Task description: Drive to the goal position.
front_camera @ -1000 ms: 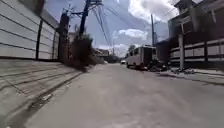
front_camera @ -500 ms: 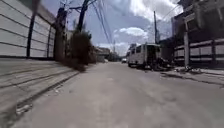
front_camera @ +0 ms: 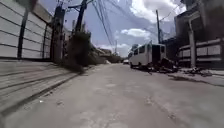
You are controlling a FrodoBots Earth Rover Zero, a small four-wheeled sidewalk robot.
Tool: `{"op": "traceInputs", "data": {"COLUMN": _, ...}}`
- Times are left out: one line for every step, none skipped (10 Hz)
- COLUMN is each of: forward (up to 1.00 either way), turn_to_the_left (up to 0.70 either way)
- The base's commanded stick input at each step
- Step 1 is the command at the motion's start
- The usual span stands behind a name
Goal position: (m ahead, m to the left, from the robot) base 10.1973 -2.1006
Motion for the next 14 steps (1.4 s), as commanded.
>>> {"op": "traceInputs", "data": {"forward": 1.00, "turn_to_the_left": 0.00}}
{"op": "traceInputs", "data": {"forward": 1.00, "turn_to_the_left": 0.00}}
{"op": "traceInputs", "data": {"forward": 1.00, "turn_to_the_left": 0.00}}
{"op": "traceInputs", "data": {"forward": 1.00, "turn_to_the_left": 0.00}}
{"op": "traceInputs", "data": {"forward": 1.00, "turn_to_the_left": 0.00}}
{"op": "traceInputs", "data": {"forward": 1.00, "turn_to_the_left": 0.00}}
{"op": "traceInputs", "data": {"forward": 1.00, "turn_to_the_left": 0.00}}
{"op": "traceInputs", "data": {"forward": 1.00, "turn_to_the_left": 0.00}}
{"op": "traceInputs", "data": {"forward": 1.00, "turn_to_the_left": 0.00}}
{"op": "traceInputs", "data": {"forward": 1.00, "turn_to_the_left": 0.00}}
{"op": "traceInputs", "data": {"forward": 1.00, "turn_to_the_left": 0.00}}
{"op": "traceInputs", "data": {"forward": 1.00, "turn_to_the_left": 0.14}}
{"op": "traceInputs", "data": {"forward": 1.00, "turn_to_the_left": 0.26}}
{"op": "traceInputs", "data": {"forward": 1.00, "turn_to_the_left": 0.00}}
